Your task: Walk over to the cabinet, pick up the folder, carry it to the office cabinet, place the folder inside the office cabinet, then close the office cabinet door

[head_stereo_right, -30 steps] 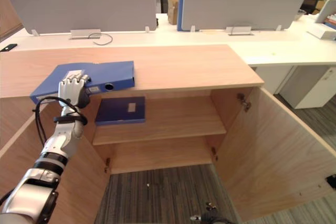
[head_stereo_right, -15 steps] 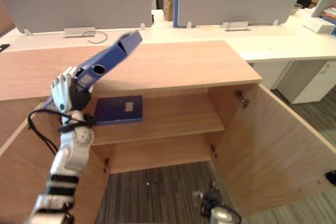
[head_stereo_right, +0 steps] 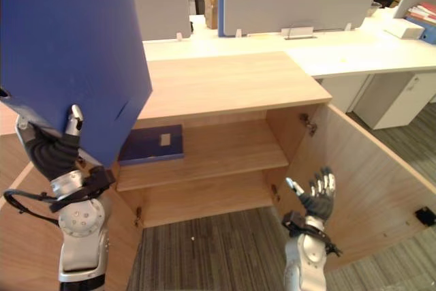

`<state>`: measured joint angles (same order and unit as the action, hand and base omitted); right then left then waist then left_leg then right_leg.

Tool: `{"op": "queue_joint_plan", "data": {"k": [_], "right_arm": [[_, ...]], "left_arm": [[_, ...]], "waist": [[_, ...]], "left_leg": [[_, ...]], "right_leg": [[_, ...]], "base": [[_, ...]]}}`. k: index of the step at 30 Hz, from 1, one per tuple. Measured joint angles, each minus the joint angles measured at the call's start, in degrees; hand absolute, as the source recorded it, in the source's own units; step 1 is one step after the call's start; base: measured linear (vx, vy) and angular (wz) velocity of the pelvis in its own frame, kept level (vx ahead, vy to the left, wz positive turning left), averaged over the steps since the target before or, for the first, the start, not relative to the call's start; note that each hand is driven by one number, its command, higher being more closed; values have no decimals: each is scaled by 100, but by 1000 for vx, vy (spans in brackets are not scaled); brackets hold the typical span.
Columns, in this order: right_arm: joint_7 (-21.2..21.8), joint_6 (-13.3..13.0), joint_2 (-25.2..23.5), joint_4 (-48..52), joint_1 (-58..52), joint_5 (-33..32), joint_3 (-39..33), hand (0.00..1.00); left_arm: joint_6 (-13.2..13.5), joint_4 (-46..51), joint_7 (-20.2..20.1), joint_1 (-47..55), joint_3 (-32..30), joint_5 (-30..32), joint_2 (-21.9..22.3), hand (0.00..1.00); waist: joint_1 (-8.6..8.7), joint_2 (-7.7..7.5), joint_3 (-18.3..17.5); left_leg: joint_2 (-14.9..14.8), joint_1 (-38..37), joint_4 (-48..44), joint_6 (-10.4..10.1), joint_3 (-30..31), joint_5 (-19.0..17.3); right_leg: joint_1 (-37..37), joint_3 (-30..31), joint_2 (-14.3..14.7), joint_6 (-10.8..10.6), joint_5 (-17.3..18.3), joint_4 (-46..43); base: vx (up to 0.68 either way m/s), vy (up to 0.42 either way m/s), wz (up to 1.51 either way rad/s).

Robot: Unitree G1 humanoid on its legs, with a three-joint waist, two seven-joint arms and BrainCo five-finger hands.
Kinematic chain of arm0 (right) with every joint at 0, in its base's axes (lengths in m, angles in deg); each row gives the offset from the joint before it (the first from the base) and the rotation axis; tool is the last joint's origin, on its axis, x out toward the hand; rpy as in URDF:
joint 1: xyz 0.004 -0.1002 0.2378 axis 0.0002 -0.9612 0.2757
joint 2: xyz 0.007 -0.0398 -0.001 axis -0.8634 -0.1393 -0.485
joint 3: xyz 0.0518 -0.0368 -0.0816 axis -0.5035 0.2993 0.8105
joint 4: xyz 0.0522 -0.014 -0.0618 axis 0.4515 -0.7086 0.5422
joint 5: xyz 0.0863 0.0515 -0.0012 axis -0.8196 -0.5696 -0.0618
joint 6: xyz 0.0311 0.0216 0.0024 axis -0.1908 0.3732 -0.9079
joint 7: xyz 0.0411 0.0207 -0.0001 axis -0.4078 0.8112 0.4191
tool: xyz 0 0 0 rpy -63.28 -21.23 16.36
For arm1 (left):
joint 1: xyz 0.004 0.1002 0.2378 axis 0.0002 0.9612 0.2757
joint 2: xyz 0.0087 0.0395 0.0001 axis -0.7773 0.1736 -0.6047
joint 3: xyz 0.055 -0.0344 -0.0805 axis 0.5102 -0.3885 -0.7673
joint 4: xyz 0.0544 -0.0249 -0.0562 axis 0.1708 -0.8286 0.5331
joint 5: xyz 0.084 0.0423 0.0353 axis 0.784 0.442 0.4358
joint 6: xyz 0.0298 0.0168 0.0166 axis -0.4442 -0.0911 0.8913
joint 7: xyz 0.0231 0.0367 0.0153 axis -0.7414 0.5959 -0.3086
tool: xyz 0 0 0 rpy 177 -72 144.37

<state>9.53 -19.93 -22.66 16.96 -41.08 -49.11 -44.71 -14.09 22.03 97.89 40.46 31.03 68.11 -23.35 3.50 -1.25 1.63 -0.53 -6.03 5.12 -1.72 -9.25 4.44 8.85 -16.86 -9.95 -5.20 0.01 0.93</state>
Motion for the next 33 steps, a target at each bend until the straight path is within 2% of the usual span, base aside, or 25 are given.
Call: {"op": "queue_joint_plan", "data": {"k": [3,4,6,9,12,14,15,18,20,26,33], "right_arm": [[171,1,282,415,336,-23,405,0],[430,5,555,545,669,-89,681,0],[745,7,915,640,1193,-293,1038,0],[1223,56,1583,633,2264,-554,1592,0],[1564,92,2001,488,3232,-1027,2188,0],[1672,129,2223,143,3772,-1595,2390,0],[1759,190,2500,-77,4099,-1937,2570,0],[1856,320,3173,-461,4746,-2497,3028,0],[1926,357,3458,-644,5134,-2722,3290,0],[2001,377,3790,-1134,5879,-3101,3629,0],[2058,388,3942,-1270,5987,-3194,3772,0]], "left_arm": [[96,-2,-474,10,11,-887,-13,100],[133,-3,-811,9,51,-1530,-39,100],[183,-47,-1076,0,198,-2019,-139,100],[201,-237,-1574,-57,585,-2486,-452,100],[204,-430,-1939,-87,947,-2775,-681,100],[234,-546,-2010,-122,1011,-2976,-726,100],[238,-600,-2039,-133,1026,-3032,-814,100],[280,-647,-2038,-134,1030,-3158,-1002,100],[302,-649,-2055,-134,1105,-3161,-1134,100],[352,-720,-2189,-134,1441,-3362,-1396,100],[346,-745,-2243,-129,1576,-3398,-1524,100]], "waist": [[0,-5,-1],[-5,-6,-1],[-22,-9,-2],[-112,-9,-3],[-153,-14,-6],[-170,-16,-7],[-197,-16,-7],[-277,-16,-7],[-294,-15,-8],[-308,-17,-21],[-287,-9,-34]], "left_leg": [[3,11,-15,5,-6,3],[3,17,-15,5,-8,3],[0,19,-16,5,-7,3],[-2,19,-16,6,0,4],[1,20,-14,14,16,11],[5,20,-13,25,23,21],[11,20,-12,31,32,30],[10,23,-3,32,45,52],[8,40,11,31,59,70],[3,145,11,38,109,172],[-18,201,20,38,208,293]], "right_leg": [[-2,11,3,-18,-13,31],[-2,16,8,-23,-17,47],[1,21,15,-26,-20,53],[6,20,19,-26,-21,52],[8,10,15,-26,-21,32],[6,7,10,-26,-21,13],[5,0,2,-27,-20,1],[-7,-8,1,-26,-20,-26],[-25,-16,2,-26,-20,-42],[-161,-41,-7,-25,-20,-155],[-202,-129,3,-10,-27,-233]], "base": [[0,0,0],[0,0,0],[0,0,0],[0,0,0],[-12,5,1],[-20,9,2],[-43,19,3],[-46,18,3],[-49,10,4],[-47,10,4],[-60,1,7]]}}
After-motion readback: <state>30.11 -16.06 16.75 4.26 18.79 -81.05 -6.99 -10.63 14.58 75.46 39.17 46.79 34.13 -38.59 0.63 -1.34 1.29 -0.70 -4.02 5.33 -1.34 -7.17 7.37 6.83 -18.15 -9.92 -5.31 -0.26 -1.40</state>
